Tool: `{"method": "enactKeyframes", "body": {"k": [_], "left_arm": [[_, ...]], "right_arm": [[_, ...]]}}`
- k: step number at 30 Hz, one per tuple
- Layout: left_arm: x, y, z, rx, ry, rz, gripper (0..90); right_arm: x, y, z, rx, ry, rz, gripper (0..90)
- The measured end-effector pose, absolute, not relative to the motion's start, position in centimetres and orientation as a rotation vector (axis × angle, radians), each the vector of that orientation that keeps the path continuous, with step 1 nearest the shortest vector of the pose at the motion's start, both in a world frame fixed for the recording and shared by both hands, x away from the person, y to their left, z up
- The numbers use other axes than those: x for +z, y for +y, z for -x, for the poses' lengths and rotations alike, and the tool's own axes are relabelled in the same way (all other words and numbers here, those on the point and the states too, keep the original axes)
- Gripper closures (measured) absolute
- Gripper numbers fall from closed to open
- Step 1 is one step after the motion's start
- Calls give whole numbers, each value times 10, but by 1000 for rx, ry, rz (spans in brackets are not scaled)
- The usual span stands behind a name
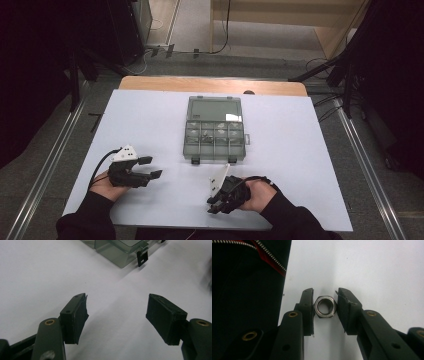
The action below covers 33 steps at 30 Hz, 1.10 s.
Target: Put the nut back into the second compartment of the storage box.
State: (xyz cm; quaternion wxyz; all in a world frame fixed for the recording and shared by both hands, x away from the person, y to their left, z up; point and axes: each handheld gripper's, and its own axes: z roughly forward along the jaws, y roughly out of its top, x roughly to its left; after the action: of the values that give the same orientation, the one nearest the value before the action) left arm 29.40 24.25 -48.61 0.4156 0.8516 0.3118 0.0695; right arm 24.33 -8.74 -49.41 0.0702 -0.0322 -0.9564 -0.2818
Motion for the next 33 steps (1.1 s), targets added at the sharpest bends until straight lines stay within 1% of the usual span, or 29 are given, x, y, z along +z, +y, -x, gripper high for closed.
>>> {"method": "enactKeyframes", "body": {"k": [3,4,14,21,33], "left_arm": [[-486,243,-294,174,783,-2139,328],[-486,243,-294,176,783,-2140,328],[-486,242,-294,175,785,-2141,328],[-486,243,-294,175,785,-2140,328],[-486,243,-294,175,786,-2144,328]], "right_arm": [[-493,-89,-245,-853,-2867,118,693],[-492,-89,-246,-854,-2864,129,712],[-492,-90,-249,-836,-2852,183,712],[-486,-94,-254,-879,-2847,221,712],[-471,-108,-269,-946,-2803,433,713]]}}
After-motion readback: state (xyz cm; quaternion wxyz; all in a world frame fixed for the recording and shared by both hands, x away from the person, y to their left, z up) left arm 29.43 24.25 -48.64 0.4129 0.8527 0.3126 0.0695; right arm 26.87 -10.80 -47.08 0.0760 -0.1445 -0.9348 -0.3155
